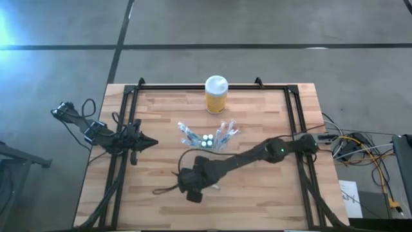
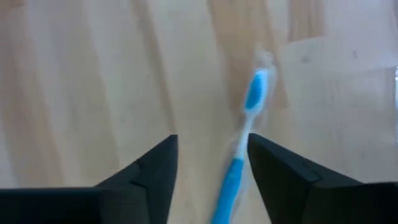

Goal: Pick & Place toothbrushing station
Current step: Put the blue toothbrush into the transparent organizer

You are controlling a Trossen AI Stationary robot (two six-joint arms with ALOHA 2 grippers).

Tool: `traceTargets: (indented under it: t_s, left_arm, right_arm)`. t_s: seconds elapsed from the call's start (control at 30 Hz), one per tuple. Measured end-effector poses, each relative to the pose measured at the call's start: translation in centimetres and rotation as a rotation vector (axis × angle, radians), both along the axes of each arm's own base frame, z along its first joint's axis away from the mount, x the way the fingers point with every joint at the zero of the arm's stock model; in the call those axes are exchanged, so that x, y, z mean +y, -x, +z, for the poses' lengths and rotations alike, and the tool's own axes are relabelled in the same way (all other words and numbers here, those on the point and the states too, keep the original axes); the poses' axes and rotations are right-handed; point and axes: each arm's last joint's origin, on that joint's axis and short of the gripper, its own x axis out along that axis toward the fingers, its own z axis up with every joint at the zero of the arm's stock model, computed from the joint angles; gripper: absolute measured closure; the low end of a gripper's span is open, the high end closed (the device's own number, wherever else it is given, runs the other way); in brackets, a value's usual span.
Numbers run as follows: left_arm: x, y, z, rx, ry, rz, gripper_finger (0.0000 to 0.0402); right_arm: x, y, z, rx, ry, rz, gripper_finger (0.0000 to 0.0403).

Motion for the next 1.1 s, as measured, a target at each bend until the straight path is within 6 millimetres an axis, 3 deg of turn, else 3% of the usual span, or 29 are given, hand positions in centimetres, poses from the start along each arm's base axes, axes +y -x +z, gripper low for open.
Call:
traceTargets:
  t_s: [0.2, 0.5, 0.8, 1.1]
  left_arm:
    - [0.0, 0.0, -0.1, 0.006, -0.003, 0.000, 0.0385]
    - [0.0, 0.0, -0.1, 0.006, -0.002, 0.000, 0.0385]
    - [0.0, 0.0, -0.1, 0.005, -0.001, 0.000, 0.0385]
    - [-0.1, -0.1, -1.0, 0.028, -0.002, 0.003, 0.0385]
  right_arm:
    - [-1.3, -0.5, -2.4, 0.064, 0.011, -0.009, 0.0183]
    - [-2.3, 0.1, -4.4, 0.130, 0.019, -0.041, 0.0205]
    - [-2.5, 0.2, -6.1, 0.142, -0.025, 0.025, 0.0261]
    - [-2.4, 0.1, -6.4, 0.124, -0.012, 0.051, 0.0361]
